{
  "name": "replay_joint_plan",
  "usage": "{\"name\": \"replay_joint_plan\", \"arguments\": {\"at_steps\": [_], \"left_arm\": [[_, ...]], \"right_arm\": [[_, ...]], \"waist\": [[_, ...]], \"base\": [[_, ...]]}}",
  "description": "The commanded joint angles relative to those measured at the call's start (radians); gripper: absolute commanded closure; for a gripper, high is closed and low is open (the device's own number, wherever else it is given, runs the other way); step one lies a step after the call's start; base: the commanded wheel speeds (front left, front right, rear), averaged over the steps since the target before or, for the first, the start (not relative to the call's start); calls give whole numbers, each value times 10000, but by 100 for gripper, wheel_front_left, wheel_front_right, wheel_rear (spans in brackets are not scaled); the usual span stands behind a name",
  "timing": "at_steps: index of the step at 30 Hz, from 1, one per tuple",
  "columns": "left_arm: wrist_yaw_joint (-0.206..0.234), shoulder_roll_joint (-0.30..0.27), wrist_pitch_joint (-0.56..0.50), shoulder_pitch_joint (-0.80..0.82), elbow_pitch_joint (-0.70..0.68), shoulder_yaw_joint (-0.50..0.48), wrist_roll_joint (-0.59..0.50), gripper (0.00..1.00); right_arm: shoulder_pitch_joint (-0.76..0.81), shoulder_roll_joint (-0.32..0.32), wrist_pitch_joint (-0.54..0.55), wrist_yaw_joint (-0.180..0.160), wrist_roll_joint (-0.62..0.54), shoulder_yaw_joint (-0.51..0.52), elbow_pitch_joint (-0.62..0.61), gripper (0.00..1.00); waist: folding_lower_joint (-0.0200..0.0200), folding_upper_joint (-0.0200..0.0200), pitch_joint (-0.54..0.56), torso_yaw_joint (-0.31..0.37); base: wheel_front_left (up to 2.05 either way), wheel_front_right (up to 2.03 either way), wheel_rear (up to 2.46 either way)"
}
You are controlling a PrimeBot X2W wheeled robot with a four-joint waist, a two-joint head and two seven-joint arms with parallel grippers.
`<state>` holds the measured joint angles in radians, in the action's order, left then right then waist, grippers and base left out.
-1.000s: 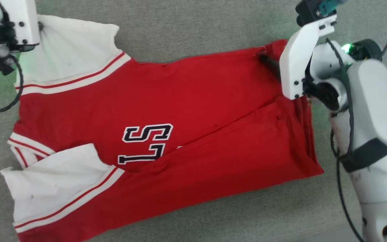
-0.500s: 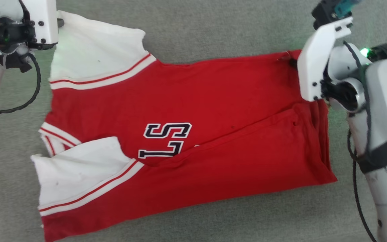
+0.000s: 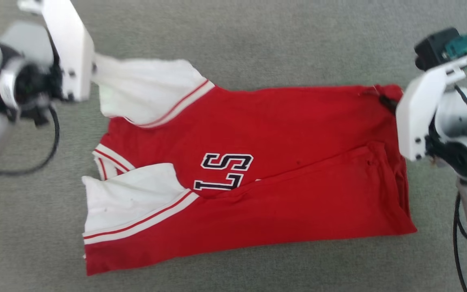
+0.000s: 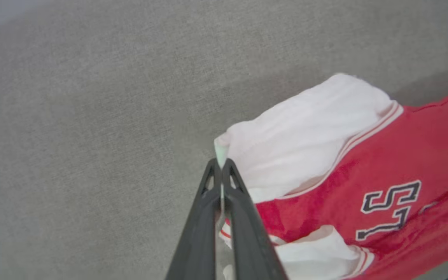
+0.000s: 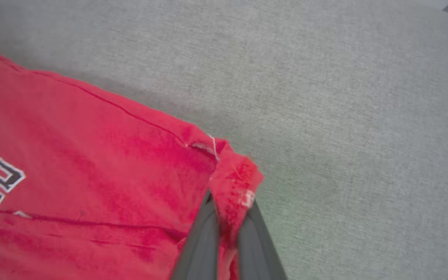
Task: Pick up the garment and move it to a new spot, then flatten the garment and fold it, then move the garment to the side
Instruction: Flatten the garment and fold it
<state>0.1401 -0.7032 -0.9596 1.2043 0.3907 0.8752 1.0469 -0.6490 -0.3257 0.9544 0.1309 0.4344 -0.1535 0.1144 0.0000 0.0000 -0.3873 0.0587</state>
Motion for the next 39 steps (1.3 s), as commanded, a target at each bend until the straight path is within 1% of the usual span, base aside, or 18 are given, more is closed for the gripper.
{"name": "replay_joint_plan", "arguments": {"at_steps": [1,7,11,13,14,17,19,20,23,24,25,26,27,28,29,33,35,39], "left_arm": [[214,-179,-100,-305,-446,45,17,100],[1586,-1395,-675,-1814,-3652,234,192,100],[2533,-2178,-861,-2777,-5480,355,287,100],[2919,-2465,-803,-3230,-6117,371,357,100],[2919,-2465,-803,-3230,-6117,371,357,100],[3433,-2850,-668,-4143,-6760,531,542,100],[3529,-2922,-538,-4549,-6720,626,622,100],[3509,-2896,-469,-4728,-6631,667,703,100],[3252,-2555,-102,-5166,-6114,760,931,100],[3158,-2452,-2,-5274,-5874,799,998,100],[2990,-2353,125,-5339,-5661,840,990,100],[2805,-2200,334,-5327,-5448,829,924,63],[2694,-2051,552,-5358,-5196,765,968,35],[2575,-1930,716,-5438,-4947,742,1039,19],[2480,-1848,871,-5502,-4729,714,1085,0],[2099,-1636,1513,-5600,-4225,547,1123,0],[1925,-1657,1937,-5698,-4152,417,1018,0],[1672,-1693,3135,-5967,-4189,49,839,0]], "right_arm": [[291,-85,134,-3,72,88,-298,100],[1703,-489,1032,-3,456,394,-2190,100],[2791,-677,1661,-3,574,801,-3280,100],[3299,-653,1877,-3,667,1026,-3657,100],[3299,-653,1877,-3,667,1026,-3657,100],[4286,-465,2196,-3,766,1376,-3974,100],[4609,-308,2154,-3,766,1489,-3867,100],[4713,-306,2099,-3,653,1502,-3785,100],[4765,-11,1851,-3,532,1511,-3312,100],[4691,90,1743,-3,497,1503,-3105,97],[4576,126,1576,-3,403,1462,-2926,73],[4450,121,1385,-3,305,1397,-2746,52],[4404,236,1203,-3,303,1398,-2515,0],[4396,344,1065,-3,308,1372,-2304,0],[4330,384,903,-2,286,1375,-2130,0],[4340,416,705,-2,362,1438,-1816,0],[4404,362,724,-2,434,1574,-1782,0],[4524,338,720,-2,451,2169,-1806,0]], "waist": [[0,0,163,-140],[0,0,385,-348],[0,0,470,-456],[0,0,489,-498],[0,0,489,-498],[0,0,518,-545],[0,0,517,-554],[0,0,512,-555],[0,0,535,-555],[0,0,558,-551],[0,0,588,-551],[0,0,603,-554],[0,0,644,-555],[0,0,696,-559],[0,0,739,-568],[0,0,980,-624],[0,0,1073,-659],[0,0,1240,-750]], "base": [[0,0,0],[0,0,0],[0,0,0],[0,0,0],[0,0,0],[0,0,0],[0,0,0],[0,0,0],[0,0,0],[0,0,0],[0,0,0],[0,0,0],[0,0,0],[0,0,0],[0,0,0],[0,0,0],[0,0,0],[0,0,0]]}}
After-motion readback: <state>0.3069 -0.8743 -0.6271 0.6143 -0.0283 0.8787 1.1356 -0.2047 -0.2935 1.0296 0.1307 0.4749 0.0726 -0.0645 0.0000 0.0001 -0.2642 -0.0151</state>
